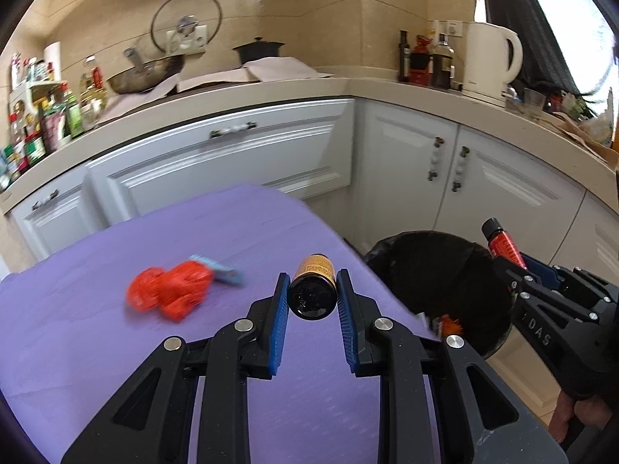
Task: Collect trash
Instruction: 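Carry both spray cans over the bin and open both grippers, then move both open grippers back over the table toward the red bags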
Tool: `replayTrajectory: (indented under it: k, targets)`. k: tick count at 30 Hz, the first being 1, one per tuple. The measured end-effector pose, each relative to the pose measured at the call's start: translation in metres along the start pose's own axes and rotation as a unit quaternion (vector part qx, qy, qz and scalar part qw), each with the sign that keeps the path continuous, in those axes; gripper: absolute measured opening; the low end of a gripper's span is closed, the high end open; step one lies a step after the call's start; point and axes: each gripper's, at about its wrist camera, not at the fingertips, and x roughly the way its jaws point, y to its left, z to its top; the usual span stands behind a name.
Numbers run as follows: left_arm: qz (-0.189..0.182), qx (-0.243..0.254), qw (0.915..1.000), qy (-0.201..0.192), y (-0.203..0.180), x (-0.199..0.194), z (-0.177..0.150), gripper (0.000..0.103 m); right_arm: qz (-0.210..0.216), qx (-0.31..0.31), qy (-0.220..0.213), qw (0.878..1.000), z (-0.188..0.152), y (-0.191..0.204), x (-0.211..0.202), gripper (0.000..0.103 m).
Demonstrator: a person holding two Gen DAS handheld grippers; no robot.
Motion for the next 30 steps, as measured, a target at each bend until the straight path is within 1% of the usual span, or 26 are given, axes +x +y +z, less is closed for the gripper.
replayTrajectory:
  k: [7, 14, 18, 22, 23, 25, 26, 28, 30]
  targets:
    - [-0.021, 0.021, 0.9996, 0.0, -0.04, 0.024, 0.01, 0.025, -0.017, 0.014, 0.004, 1.0, 0.0, -0.027, 0.019, 0.023]
    - [-0.027, 0.037, 0.9989, 0.009, -0.073, 0.053, 0.013, 0.025, -0.028, 0.028, 0.012, 0.999, 0.002, -0.049, 0.045, 0.023]
    - [-0.024, 0.044, 0.9987, 0.013, -0.086, 0.07, 0.015, 0.025, -0.03, 0.032, 0.019, 0.999, 0.001, -0.057, 0.059, 0.023]
    - [-0.026, 0.051, 0.9981, 0.021, -0.093, 0.08, 0.014, 0.025, -0.037, 0.034, 0.022, 0.998, 0.0, -0.062, 0.066, 0.028]
    - [-0.027, 0.051, 0.9981, 0.019, -0.094, 0.08, 0.013, 0.026, -0.038, 0.035, 0.022, 0.998, -0.001, -0.063, 0.066, 0.032]
    - [-0.027, 0.057, 0.9978, 0.019, -0.097, 0.082, 0.013, 0.03, -0.041, 0.036, 0.018, 0.998, -0.001, -0.064, 0.064, 0.034]
    - [-0.026, 0.059, 0.9977, 0.02, -0.097, 0.082, 0.012, 0.033, -0.042, 0.036, 0.018, 0.998, -0.001, -0.064, 0.063, 0.034]
    - [-0.026, 0.056, 0.9978, 0.023, -0.096, 0.082, 0.012, 0.036, -0.042, 0.038, 0.016, 0.998, -0.001, -0.064, 0.061, 0.035]
    - [-0.025, 0.049, 0.9981, 0.026, -0.093, 0.081, 0.012, 0.042, -0.041, 0.041, 0.016, 0.998, -0.001, -0.063, 0.059, 0.036]
